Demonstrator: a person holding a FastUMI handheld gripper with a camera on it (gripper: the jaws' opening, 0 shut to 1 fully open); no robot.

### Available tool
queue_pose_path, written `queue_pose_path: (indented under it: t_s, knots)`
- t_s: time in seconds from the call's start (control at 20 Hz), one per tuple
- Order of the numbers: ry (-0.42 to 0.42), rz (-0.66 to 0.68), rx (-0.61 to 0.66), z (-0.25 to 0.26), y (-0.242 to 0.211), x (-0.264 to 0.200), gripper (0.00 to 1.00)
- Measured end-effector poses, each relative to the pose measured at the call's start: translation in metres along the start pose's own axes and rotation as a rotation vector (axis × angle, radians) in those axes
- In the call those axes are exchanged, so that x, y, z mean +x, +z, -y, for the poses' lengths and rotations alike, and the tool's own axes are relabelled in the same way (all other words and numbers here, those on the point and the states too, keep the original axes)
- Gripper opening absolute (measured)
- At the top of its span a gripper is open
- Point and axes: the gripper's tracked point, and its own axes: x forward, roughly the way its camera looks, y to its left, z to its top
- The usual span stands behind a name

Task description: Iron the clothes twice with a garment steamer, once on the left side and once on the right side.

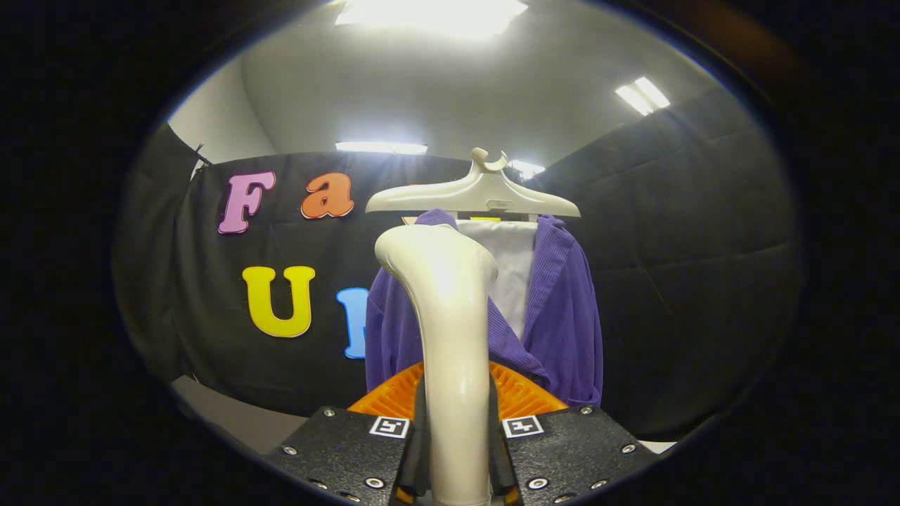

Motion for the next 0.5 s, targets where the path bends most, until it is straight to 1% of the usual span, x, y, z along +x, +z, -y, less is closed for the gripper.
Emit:
queue_pose_path:
  t_s: [0.25,0.5]
  knots:
    - [-0.028,-0.015,-0.001,0.013,-0.025,0.027,0.33]
    - [-0.023,-0.060,-0.005,0.008,-0.062,0.039,0.33]
